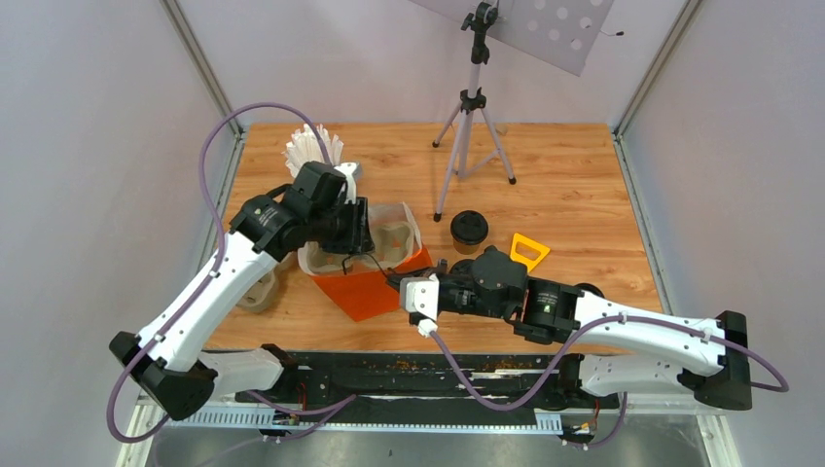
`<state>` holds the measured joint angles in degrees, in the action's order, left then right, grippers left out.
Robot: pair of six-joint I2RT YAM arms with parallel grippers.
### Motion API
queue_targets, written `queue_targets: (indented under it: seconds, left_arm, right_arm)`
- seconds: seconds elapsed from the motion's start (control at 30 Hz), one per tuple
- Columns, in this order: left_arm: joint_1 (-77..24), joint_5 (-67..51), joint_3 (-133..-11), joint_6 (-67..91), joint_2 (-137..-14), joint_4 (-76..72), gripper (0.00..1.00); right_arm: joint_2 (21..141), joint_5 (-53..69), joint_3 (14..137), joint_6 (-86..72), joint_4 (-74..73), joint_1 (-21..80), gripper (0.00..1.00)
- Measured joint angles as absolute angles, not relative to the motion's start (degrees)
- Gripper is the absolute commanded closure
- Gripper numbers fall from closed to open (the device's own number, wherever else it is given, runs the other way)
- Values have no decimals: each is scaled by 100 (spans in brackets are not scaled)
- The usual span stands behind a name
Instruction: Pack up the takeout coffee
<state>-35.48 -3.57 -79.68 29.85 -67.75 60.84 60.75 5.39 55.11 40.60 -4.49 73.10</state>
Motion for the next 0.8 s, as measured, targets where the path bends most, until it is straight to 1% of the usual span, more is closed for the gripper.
queue_targets:
  seconds: [0.23, 0.37, 0.8]
  left_arm:
    - [-3758, -91, -7966, 3485, -7028, 6062, 52]
    - [-3813, 1, -7966, 3638, -7026, 6045, 42]
    - [-3824, -16, -7977, 3872, -6593, 5743, 36]
  right_arm:
    - [6119, 495, 5433, 4034, -344, 7310, 100]
    - [6119, 451, 5384, 4018, -320, 7310, 100]
    - [6108, 364, 5242, 3942, -255, 7306, 100]
